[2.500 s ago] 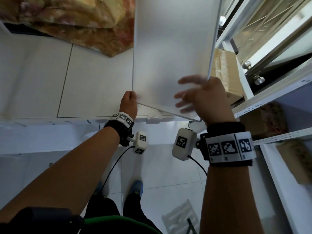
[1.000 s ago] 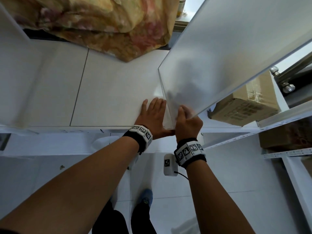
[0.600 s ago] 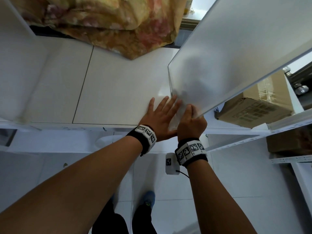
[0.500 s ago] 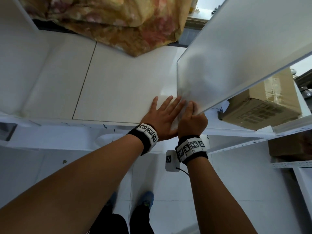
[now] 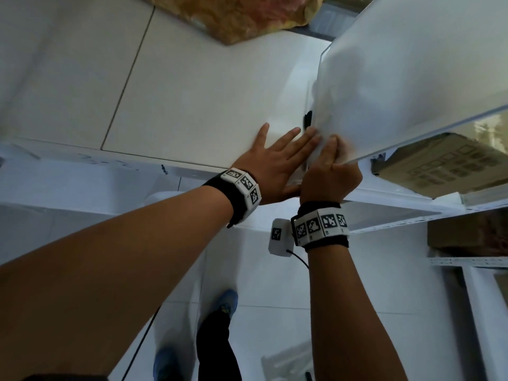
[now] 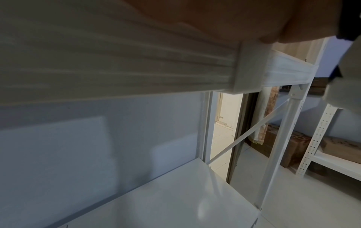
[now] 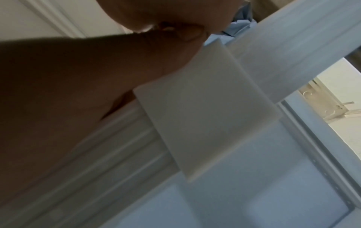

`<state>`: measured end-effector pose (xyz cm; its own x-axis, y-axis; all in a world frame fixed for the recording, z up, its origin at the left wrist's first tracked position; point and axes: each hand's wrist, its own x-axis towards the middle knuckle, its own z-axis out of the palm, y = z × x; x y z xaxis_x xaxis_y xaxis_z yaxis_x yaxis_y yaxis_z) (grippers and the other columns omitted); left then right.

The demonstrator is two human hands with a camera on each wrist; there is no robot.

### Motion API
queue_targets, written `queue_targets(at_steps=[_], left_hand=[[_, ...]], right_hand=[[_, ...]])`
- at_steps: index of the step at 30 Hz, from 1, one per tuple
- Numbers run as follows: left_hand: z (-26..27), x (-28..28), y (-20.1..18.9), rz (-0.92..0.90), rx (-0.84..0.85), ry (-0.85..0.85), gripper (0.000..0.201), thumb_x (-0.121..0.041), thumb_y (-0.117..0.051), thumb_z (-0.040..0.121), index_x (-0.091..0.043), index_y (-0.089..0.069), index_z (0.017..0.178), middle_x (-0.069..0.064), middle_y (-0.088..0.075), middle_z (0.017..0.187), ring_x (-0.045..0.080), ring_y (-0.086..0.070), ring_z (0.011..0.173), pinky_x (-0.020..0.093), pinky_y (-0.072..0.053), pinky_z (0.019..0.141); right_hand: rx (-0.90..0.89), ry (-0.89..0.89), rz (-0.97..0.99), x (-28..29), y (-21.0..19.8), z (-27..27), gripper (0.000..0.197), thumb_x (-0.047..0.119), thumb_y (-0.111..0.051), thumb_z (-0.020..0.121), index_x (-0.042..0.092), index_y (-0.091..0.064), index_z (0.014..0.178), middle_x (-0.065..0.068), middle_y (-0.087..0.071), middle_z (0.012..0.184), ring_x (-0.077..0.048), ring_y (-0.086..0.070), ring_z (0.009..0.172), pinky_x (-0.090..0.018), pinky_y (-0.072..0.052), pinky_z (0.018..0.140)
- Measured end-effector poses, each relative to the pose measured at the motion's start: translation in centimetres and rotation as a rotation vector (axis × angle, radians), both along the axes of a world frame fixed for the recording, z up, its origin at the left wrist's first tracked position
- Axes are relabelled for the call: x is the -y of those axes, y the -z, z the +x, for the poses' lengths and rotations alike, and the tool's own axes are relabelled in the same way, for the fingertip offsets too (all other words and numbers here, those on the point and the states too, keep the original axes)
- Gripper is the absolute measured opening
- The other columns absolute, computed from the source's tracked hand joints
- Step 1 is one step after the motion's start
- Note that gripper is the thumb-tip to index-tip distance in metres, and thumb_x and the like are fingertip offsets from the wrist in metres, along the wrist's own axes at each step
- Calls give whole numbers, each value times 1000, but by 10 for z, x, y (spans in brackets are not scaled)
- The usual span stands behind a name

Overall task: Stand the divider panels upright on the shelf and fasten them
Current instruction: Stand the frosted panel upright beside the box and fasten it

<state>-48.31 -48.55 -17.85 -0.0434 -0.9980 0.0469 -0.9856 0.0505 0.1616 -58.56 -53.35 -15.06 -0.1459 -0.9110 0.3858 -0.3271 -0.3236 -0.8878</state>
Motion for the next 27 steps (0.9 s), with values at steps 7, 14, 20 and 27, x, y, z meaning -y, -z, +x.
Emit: queue_targets(at_steps=[7, 14, 20, 27], left_hand=[[-2, -1, -1, -3, 10, 40, 88, -72, -10, 93, -17, 10, 159, -1, 9, 168, 15, 0, 155, 68, -10, 117], [-1, 0, 0, -28, 22, 79, 82, -66, -9, 97, -15, 7, 159, 0, 7, 168, 14, 0, 155, 69, -11, 116], [1, -1, -2, -12, 18, 104, 81, -65, -11, 99, -15, 9, 159, 0, 10, 168, 11, 3, 154, 72, -10, 114], [2, -3, -3, -3, 21, 133, 78, -62, -9, 98, -15, 10, 158, 0, 11, 168, 11, 2, 154, 72, -11, 114]], right_hand=[[-132, 14, -107, 2, 3, 0, 28, 19, -57, 94, 0, -75, 82, -14, -74, 76, -19, -68, 66, -6, -40, 60], [-121, 22, -130, 2, 4, 0, 24, 16, -60, 94, 0, -76, 85, -15, -75, 79, -12, -67, 69, 5, -36, 63], [-83, 39, -99, 1, 3, 0, 24, 19, -62, 93, 0, -76, 88, -15, -75, 80, -4, -62, 68, 3, -38, 62], [-122, 33, -132, -5, 1, -4, 24, 17, -60, 93, 1, -76, 86, -12, -75, 78, -6, -64, 67, 2, -40, 62]])
